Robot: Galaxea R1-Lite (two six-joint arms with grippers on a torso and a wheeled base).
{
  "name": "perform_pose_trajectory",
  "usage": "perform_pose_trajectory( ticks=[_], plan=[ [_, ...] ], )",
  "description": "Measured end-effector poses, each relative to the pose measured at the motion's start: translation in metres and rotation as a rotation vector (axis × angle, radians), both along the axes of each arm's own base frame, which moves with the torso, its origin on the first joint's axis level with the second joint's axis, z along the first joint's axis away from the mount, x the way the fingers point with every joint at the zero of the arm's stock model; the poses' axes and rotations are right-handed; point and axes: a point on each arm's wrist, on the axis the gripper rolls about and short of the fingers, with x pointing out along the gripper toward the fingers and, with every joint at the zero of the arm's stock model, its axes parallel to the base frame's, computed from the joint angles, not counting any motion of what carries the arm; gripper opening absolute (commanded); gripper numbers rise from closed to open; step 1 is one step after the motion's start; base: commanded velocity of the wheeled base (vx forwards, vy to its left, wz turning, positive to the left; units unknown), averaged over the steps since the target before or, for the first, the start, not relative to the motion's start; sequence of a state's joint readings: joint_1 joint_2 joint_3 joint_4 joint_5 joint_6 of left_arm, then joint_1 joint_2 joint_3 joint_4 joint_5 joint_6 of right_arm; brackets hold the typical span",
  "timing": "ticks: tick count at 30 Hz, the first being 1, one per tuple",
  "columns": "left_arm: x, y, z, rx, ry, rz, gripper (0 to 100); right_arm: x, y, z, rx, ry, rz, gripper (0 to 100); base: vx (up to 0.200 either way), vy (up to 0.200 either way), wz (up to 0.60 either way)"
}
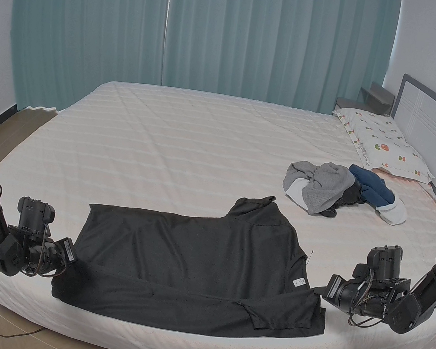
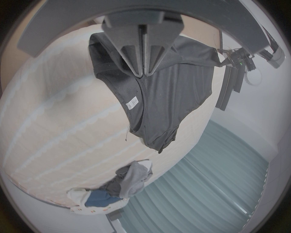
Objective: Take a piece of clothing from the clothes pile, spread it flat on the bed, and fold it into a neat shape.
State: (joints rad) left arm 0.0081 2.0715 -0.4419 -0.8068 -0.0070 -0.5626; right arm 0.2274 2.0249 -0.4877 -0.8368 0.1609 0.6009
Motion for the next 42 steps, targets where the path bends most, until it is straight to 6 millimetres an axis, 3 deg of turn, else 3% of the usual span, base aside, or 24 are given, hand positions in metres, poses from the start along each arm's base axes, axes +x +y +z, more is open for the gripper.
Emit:
perform_pose_trajectory(
  ticks=[5,6,16,28,37,42],
  plan=[
    [0.009,-0.003,-0.007,-0.018,0.007,0.008,0,0.01,0.001,-0.007,0.051,-0.015,-0.03,0,0.0,0.0,0.0],
    [0.01,-0.004,-0.008,-0.019,0.008,0.007,100,0.011,0.0,-0.008,0.057,-0.025,-0.034,100,0.0,0.0,0.0],
    [0.013,-0.006,-0.017,-0.033,0.032,0.007,100,0.013,-0.003,-0.027,0.159,0.002,-0.078,100,0.0,0.0,0.0],
    [0.001,-0.001,-0.002,-0.054,-0.082,0.013,100,-0.003,-0.021,-0.02,0.45,0.03,-0.097,100,0.0,0.0,0.0],
    [-0.008,0.006,0.001,-0.09,-0.091,0.012,100,-0.009,-0.026,-0.023,0.468,0.047,-0.115,100,0.0,0.2,0.0],
    [-0.008,0.008,0.001,-0.091,-0.093,0.016,100,-0.01,-0.026,-0.025,0.465,0.055,-0.117,100,0.0,0.0,0.0]
  ],
)
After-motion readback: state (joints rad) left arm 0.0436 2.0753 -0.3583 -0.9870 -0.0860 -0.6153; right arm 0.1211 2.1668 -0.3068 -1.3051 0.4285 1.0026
